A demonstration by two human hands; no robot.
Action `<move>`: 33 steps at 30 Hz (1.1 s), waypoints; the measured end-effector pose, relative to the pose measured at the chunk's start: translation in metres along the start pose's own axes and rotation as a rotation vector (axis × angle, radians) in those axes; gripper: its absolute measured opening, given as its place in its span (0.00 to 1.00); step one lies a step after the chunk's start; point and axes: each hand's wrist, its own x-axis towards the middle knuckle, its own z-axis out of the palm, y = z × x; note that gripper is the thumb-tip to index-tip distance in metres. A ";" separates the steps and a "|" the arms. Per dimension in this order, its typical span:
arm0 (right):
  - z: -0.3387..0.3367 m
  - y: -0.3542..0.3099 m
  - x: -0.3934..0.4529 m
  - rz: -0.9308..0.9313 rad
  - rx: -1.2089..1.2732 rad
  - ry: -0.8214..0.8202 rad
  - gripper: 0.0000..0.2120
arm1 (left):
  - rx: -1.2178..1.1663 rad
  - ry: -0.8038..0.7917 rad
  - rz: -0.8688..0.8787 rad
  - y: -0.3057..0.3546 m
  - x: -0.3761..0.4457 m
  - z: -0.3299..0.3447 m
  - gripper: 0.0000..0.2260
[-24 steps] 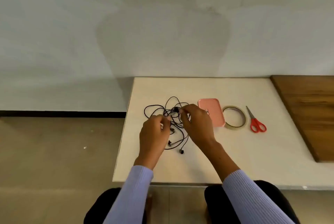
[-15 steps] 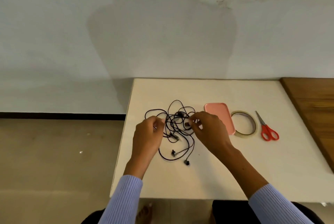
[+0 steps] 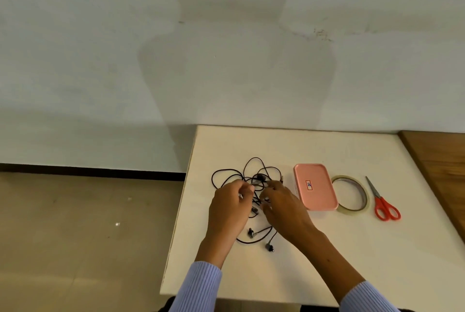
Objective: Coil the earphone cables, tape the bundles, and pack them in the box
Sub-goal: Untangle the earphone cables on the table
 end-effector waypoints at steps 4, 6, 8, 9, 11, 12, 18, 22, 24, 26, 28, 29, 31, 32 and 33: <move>-0.002 -0.005 0.000 -0.008 0.114 0.091 0.10 | 0.035 0.001 0.007 -0.003 0.001 -0.001 0.10; -0.011 -0.005 -0.001 -0.036 0.246 0.233 0.08 | 0.028 0.007 -0.003 -0.006 0.002 -0.002 0.11; -0.021 -0.003 -0.004 -0.055 0.413 0.378 0.07 | 0.005 0.001 -0.014 -0.007 0.002 -0.004 0.12; -0.025 -0.002 -0.006 -0.044 0.500 0.416 0.07 | -0.010 -0.010 -0.015 -0.008 0.002 -0.004 0.12; -0.032 -0.002 -0.010 -0.008 0.664 0.428 0.07 | -0.046 -0.046 -0.008 -0.008 0.002 -0.005 0.15; -0.034 -0.001 -0.011 0.008 0.729 0.421 0.09 | -0.054 -0.066 0.002 -0.008 0.002 -0.004 0.17; -0.033 0.003 -0.013 -0.086 0.719 0.366 0.16 | -0.147 -0.108 0.022 -0.004 0.005 -0.001 0.26; -0.035 0.003 -0.019 -0.117 0.663 0.395 0.14 | -0.280 -0.082 -0.012 0.002 0.003 0.000 0.24; -0.036 0.003 -0.023 -0.079 0.684 0.431 0.14 | -0.289 -0.035 0.002 0.006 0.000 0.000 0.18; -0.039 0.002 -0.028 -0.040 0.719 0.444 0.15 | -0.300 0.014 0.012 0.012 -0.004 0.000 0.12; -0.044 0.003 -0.033 -0.038 0.706 0.448 0.14 | -0.289 0.042 0.026 0.018 -0.008 -0.001 0.09; -0.048 0.003 -0.035 -0.051 0.669 0.448 0.12 | -0.284 0.056 0.034 0.021 -0.011 -0.003 0.09; -0.059 0.005 -0.037 -0.076 0.565 0.442 0.08 | -0.277 0.086 0.054 0.029 -0.015 -0.008 0.09; -0.065 0.007 -0.037 -0.079 0.502 0.435 0.06 | -0.271 0.092 0.067 0.033 -0.016 -0.011 0.09; -0.074 0.008 -0.037 -0.080 0.447 0.434 0.05 | -0.261 0.090 0.088 0.039 -0.018 -0.016 0.09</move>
